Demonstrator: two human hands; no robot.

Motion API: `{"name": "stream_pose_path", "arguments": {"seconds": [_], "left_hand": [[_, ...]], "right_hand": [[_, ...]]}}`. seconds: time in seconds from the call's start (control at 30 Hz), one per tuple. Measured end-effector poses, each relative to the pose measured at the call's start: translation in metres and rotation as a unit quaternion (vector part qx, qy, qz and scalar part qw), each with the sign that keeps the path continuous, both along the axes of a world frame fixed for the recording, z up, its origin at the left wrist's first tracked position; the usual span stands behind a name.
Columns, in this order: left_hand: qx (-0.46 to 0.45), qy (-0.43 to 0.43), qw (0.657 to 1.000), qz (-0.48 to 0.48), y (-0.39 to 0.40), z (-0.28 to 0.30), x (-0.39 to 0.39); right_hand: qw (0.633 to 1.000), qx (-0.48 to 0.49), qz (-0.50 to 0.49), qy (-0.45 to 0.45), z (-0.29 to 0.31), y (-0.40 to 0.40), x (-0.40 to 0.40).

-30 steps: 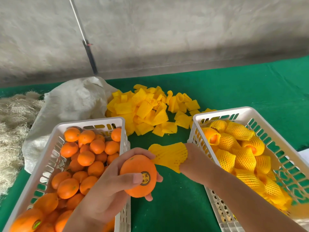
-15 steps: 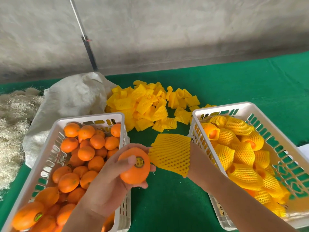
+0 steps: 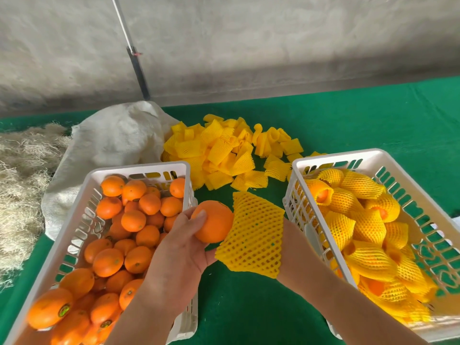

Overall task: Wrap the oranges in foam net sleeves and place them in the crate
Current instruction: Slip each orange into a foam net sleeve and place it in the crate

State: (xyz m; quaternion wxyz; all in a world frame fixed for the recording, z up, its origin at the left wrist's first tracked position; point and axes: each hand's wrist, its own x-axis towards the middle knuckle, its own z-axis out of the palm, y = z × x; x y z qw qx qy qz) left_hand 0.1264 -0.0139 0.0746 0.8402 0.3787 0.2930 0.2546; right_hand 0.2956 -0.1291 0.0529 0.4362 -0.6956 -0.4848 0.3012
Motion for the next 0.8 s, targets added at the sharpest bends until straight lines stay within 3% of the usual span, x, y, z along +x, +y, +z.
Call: {"name": "stream_pose_path", "arguments": {"seconds": [0.3,0.4,0.53,0.8], "left_hand": [[0.069,0.023,0.997,-0.034,0.001,-0.004,-0.008],[0.107,0.053,0.992,-0.038,0.008,-0.004,-0.012],[0.139,0.069,0.986,-0.054,0.014,-0.006,-0.018],[0.159,0.066,0.984,-0.047,0.016,-0.007,-0.022]], "right_hand": [[1.000,0.017,-0.003,0.013,0.003,0.002,-0.010],[1.000,-0.004,-0.001,-0.013,0.000,0.004,-0.009],[0.992,-0.033,0.013,-0.119,-0.005,0.000,-0.001],[0.982,-0.095,0.067,-0.150,0.006,0.000,0.003]]}}
